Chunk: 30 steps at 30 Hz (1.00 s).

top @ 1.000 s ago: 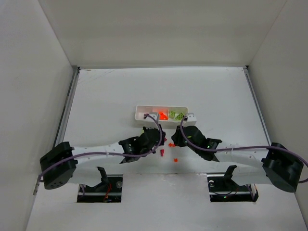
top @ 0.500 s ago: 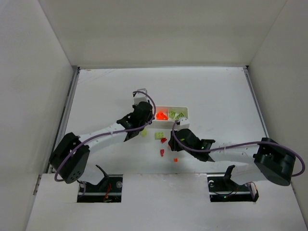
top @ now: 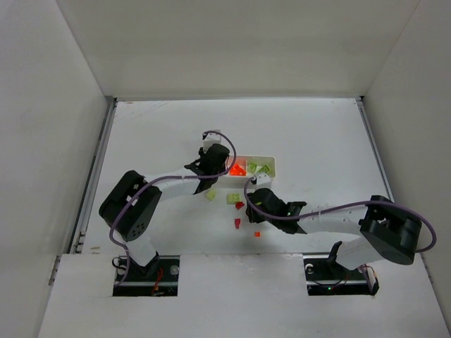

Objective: Sort the legos into containers by color

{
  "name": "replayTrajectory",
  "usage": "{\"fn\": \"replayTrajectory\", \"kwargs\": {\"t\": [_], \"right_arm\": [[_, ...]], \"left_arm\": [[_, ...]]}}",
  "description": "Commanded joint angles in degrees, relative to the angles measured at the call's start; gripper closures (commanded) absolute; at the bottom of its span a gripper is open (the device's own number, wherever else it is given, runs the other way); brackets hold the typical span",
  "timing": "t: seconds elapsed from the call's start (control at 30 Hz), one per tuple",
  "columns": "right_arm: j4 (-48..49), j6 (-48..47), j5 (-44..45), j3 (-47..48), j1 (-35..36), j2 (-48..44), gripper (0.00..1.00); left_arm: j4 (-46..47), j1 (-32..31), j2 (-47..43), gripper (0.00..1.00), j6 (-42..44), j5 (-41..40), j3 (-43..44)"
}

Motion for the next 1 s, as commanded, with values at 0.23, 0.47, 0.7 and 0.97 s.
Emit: {"fn": "replayTrajectory", "kwargs": {"t": [0.23,0.47,0.7,0.97], "right_arm": [[0.24,-1.11,0.97,2.89,0.54,1.53,0.61],[-0.19,-1.55,1.23,4.12,1.07,4.79,0.68],[-0.46,-0.93,2.38,3.68,0.89,0.41,0.79],[-0.2,-3.74,1.5,9.47,-3.67,-4.53,0.79]], "left_arm": [[2.67,-0.33,-5.49,0.59,1.28,-0.94,0.36],[2.41,-4.36,-16.65,0.58,0.58,-1.64,-7.46],[-0.93,-11.13,-29.13,0.58,-4.59,-3.84,-18.35],[-2.78,-21.06,-34.59,0.55,-12.42,-4.63,-24.96]]}}
